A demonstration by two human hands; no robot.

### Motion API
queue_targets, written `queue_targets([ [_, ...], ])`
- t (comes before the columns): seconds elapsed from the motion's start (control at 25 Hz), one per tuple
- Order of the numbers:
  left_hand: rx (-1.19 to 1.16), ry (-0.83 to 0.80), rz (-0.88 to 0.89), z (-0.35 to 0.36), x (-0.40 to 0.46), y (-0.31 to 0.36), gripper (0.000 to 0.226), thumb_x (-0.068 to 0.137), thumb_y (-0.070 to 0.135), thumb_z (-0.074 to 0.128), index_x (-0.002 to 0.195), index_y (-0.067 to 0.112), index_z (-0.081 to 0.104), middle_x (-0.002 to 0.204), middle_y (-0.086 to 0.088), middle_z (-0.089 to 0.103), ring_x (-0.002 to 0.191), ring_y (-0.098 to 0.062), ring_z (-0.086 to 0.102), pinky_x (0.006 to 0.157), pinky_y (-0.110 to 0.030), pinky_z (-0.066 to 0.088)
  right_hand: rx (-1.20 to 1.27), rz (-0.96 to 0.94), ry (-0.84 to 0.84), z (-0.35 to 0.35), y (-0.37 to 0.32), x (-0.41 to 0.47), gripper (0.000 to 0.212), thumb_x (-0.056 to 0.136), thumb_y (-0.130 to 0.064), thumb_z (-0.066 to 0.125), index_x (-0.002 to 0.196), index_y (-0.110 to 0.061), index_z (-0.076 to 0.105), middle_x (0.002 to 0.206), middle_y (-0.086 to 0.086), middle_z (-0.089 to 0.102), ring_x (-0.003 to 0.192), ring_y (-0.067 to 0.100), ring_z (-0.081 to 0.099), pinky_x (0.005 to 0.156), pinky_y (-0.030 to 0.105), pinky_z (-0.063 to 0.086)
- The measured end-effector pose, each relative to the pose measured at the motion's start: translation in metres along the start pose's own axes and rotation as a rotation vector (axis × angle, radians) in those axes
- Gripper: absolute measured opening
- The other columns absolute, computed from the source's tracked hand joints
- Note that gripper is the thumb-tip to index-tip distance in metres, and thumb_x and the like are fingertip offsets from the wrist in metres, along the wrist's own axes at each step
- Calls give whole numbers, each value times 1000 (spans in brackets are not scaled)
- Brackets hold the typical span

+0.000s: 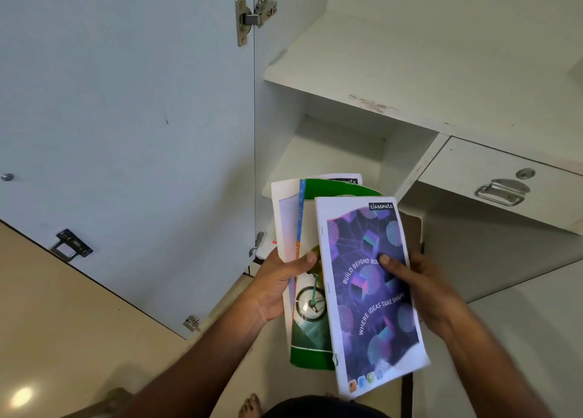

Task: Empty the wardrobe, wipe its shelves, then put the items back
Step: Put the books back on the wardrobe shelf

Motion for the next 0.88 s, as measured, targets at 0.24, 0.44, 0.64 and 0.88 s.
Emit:
queue_targets([
  [0.24,103,72,-21,3,-3,1,77,60,48,91,122,8,69,116,-19,72,105,-31,71,87,-42,58,131,7,-79,0,6,-4,90,44,-39,100,120,-5,66,115,21,71,102,35,71,75,35,60],
  [0.44,107,163,-23,-1,-8,5,49,87,34,68,126,4,66,121,-22,69,116,-41,64,101,-48,51,140,41,-128,-3,2,-14,47,73,-23,85,112,0,72,109,24,72,90,31,74,71,34,61],
  [0.64,219,219,110,-11,-12,37,49,80,26,72,124,6,64,113,-15,74,103,-33,71,89,-45,58,173,2,32,-16,-8,-18,49,64,-26,88,108,-6,74,105,21,73,89,34,72,82,49,57],
  [0.88,359,197,82,-4,-10,22,76,62,48,88,125,12,64,115,-5,75,112,-25,69,101,-41,52,120,-68,7,9,-26,-13,65,59,-32,94,113,-5,70,107,24,73,96,43,71,83,60,57],
])
Point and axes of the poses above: each hand's wrist, its own x-axis towards the middle knuckle, its own z-axis out of the palm, y = z × x, the point moved 1 cm from there along x, towards the middle knuckle
